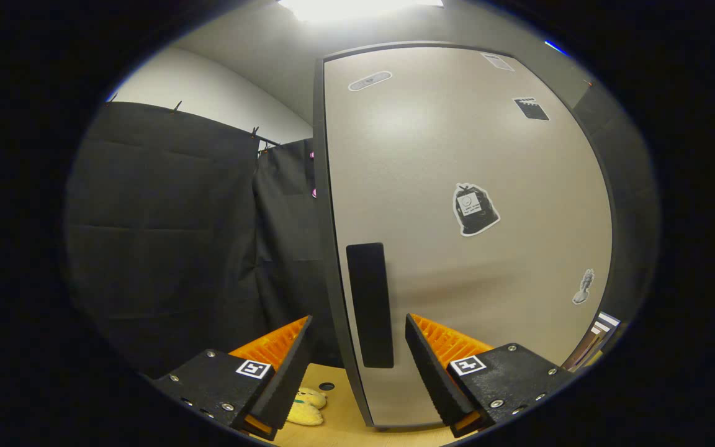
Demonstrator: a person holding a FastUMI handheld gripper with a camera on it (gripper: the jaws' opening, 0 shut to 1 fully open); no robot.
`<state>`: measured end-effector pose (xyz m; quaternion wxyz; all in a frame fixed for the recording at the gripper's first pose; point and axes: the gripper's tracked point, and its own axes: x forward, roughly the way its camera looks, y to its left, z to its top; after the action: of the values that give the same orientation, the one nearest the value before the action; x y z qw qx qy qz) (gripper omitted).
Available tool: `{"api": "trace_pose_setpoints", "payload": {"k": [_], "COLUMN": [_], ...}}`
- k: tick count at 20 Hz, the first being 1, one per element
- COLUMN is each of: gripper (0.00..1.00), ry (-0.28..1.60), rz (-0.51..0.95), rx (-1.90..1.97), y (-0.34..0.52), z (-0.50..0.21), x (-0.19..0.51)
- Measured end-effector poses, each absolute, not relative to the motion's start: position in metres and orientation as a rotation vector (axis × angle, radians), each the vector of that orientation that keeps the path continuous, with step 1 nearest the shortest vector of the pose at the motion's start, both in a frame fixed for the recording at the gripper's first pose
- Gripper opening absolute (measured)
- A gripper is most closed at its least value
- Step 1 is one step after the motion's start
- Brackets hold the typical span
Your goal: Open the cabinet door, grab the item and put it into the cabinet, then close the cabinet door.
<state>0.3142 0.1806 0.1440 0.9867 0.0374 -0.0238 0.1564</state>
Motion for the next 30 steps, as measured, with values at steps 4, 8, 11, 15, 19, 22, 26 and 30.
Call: {"api": "trace_pose_setpoints", "payload": {"k": [4,8,11,15,19,22,26,30], "gripper": [0.71,0.38,0.35,0.2,0.16,0.16,0.16,0.16], "ry": [-0.045,-0.053,-0.052,-0.003,0.023,0.05,0.071,0.079], "rz": [0.259,0.25,0.26,0.291,0.34,0.384,0.42,0.439], "rx": [0.043,0.053,0.044,0.03,0.014,0.035,0.04,0.035], "y": [0.181,0.174,0.175,0.174,0.171,0.168,0.163,0.156], "z": [0.141,0.141,0.141,0.137,0.136,0.134,0.133,0.131], "x": [0.335,0.344,0.345,0.341,0.335,0.331,0.327,0.32]}}
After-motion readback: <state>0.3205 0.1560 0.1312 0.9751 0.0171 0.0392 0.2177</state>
